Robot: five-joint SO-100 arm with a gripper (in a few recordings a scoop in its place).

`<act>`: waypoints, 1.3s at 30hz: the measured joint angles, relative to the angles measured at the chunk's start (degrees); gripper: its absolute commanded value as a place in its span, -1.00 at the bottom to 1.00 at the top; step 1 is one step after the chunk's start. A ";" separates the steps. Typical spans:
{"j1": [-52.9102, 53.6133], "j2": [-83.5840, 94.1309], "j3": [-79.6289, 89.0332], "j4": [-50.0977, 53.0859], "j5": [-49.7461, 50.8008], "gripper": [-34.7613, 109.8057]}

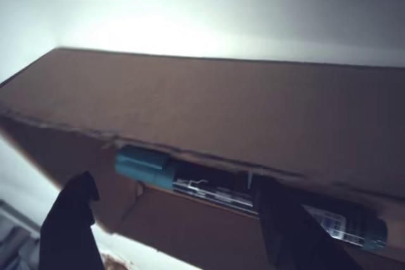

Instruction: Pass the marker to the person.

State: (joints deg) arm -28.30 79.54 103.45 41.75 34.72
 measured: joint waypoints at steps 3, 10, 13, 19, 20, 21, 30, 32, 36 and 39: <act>-1.41 0.00 0.00 1.23 0.97 0.10; -1.85 0.00 0.00 -8.88 -22.41 0.23; -1.85 0.09 0.00 -9.58 -35.95 0.26; -1.67 1.32 2.11 -9.32 -50.89 0.28; -1.67 1.49 3.34 -9.58 -52.91 0.28; -1.67 1.67 4.75 -9.93 -54.84 0.28; -2.37 5.80 5.89 -8.44 -57.39 0.28; -3.43 7.29 5.62 -8.44 -51.77 0.28; -6.33 8.09 0.62 -1.41 -36.04 0.28; -8.88 8.61 -0.26 5.10 -25.31 0.28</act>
State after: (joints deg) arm -37.18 88.15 103.18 46.85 9.40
